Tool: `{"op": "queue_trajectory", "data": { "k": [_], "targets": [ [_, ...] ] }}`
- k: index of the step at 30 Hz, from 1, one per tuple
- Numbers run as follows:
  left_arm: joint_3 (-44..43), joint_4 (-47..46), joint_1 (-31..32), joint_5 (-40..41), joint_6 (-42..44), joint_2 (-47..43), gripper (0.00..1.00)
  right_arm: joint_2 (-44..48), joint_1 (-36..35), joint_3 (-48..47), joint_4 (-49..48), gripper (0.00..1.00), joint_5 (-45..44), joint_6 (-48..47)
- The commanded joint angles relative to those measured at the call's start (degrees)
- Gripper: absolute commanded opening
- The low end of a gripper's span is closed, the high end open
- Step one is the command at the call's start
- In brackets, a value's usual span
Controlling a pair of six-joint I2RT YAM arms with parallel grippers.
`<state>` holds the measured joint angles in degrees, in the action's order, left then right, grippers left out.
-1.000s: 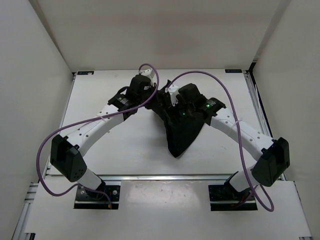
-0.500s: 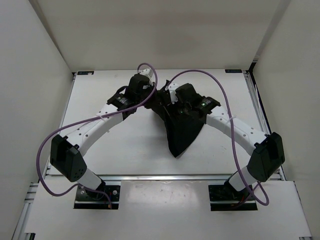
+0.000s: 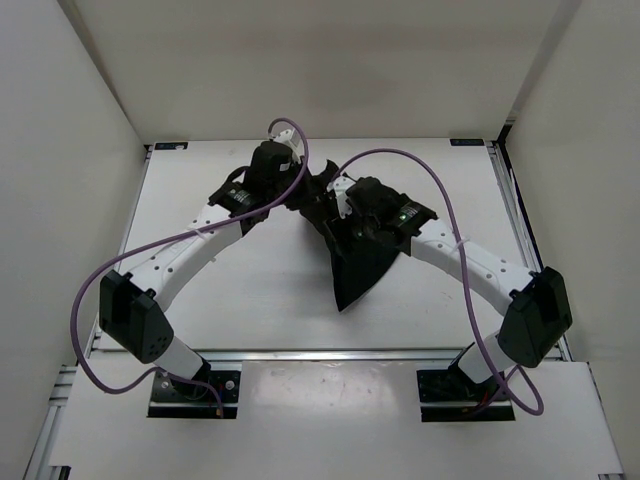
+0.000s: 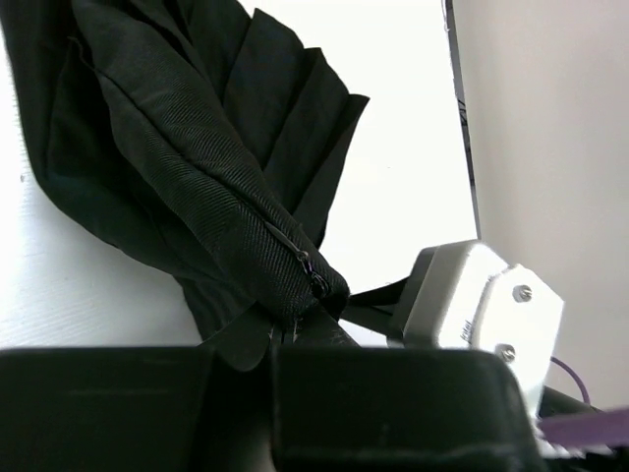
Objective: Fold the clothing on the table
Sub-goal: Flatten the skirt out
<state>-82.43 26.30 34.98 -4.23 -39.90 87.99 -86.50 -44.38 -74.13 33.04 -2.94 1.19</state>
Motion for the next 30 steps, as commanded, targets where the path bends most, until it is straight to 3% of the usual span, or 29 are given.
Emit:
{"op": "queue_trajectory", "data": {
  "k": [1,16,19,23,24,30],
  "targets": [
    [-2.2,-2.5,-0.4,-1.5,-0.4,-2.7,0.00,2.0,0.3,1.0,-0.3,0.67,-0.7,0.7],
    [-1.5,-4.0,-0.9,-2.5,-1.6,-3.9,0.00,-3.4,1.5,-0.5,-2.8,0.64,-4.6,1.2],
    [-1.1,-4.5,-0.9,-3.2,-2.2,-4.4,0.00,-5.1,1.6,-1.4,-3.5,0.45,-5.1,1.4],
    [0.3,-4.8,-1.2,-3.9,-2.2,-5.2,0.00,-6.4,1.4,-2.9,-3.9,0.04,-8.8,0.7],
    [1.0,-4.4,-1.1,-4.6,-2.2,-5.7,0.00,-6.1,1.8,-3.4,-3.9,0.00,-10.0,0.5],
    [8.6,-5.4,-5.8,-11.5,-0.2,-9.6,0.01,-1.9,5.6,-5.1,-2.1,0.00,-14.1,-0.1]
  ]
}}
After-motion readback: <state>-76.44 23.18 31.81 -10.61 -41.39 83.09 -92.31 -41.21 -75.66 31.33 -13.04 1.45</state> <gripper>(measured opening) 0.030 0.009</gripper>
